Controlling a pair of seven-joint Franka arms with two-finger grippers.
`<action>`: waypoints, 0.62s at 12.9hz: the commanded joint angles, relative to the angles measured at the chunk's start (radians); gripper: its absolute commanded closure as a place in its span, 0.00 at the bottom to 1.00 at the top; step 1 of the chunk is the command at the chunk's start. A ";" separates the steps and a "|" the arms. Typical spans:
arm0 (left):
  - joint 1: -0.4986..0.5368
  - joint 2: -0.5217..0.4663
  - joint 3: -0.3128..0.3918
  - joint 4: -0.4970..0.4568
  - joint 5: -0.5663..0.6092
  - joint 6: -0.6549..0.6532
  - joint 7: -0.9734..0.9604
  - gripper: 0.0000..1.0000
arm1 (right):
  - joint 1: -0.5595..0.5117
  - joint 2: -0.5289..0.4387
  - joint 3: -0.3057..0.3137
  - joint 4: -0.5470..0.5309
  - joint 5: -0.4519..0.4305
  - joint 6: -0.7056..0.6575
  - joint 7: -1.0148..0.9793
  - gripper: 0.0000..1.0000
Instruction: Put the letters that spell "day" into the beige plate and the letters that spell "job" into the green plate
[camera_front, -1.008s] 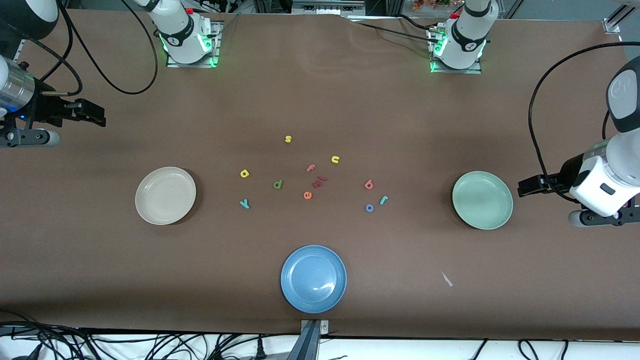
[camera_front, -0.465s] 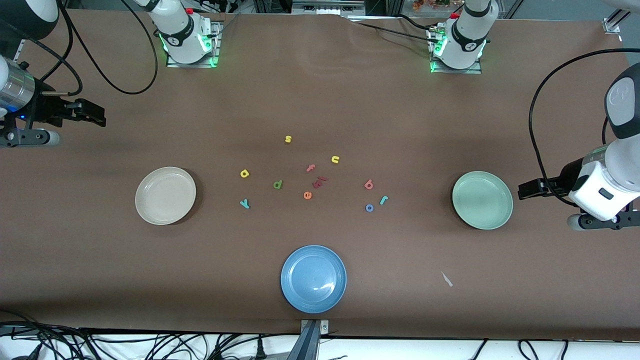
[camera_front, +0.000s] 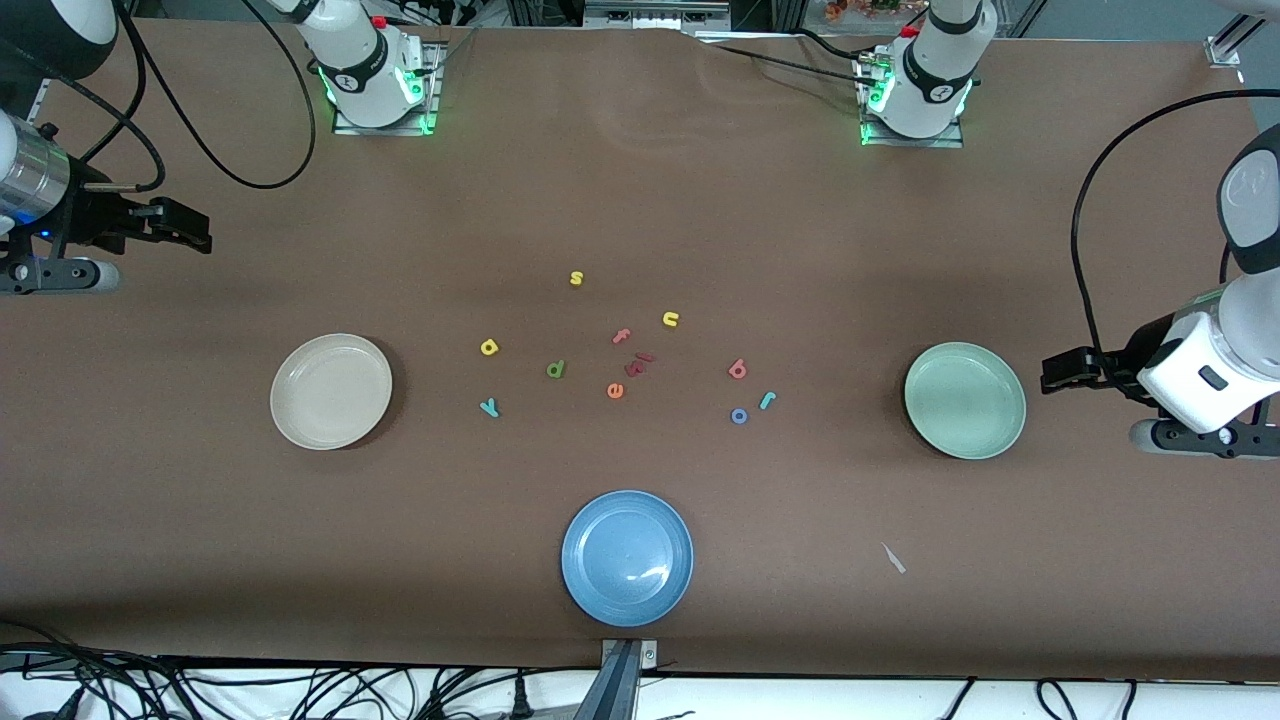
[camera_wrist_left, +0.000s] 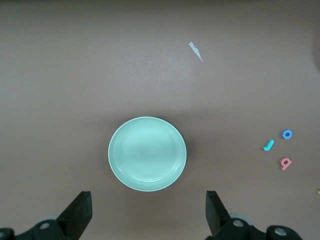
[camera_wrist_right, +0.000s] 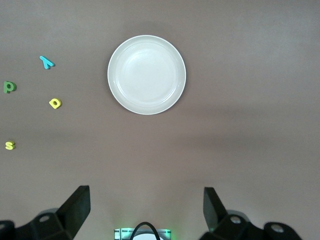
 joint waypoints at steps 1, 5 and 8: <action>0.005 -0.009 -0.003 0.004 0.020 -0.001 0.031 0.00 | -0.002 0.002 0.002 0.007 0.011 -0.002 -0.005 0.00; 0.005 -0.006 -0.003 0.002 0.020 0.000 0.031 0.00 | -0.002 0.002 0.002 0.006 0.011 -0.004 -0.005 0.00; 0.004 -0.003 -0.005 -0.003 0.020 0.002 0.029 0.00 | -0.002 0.002 0.002 0.007 0.008 -0.002 -0.005 0.00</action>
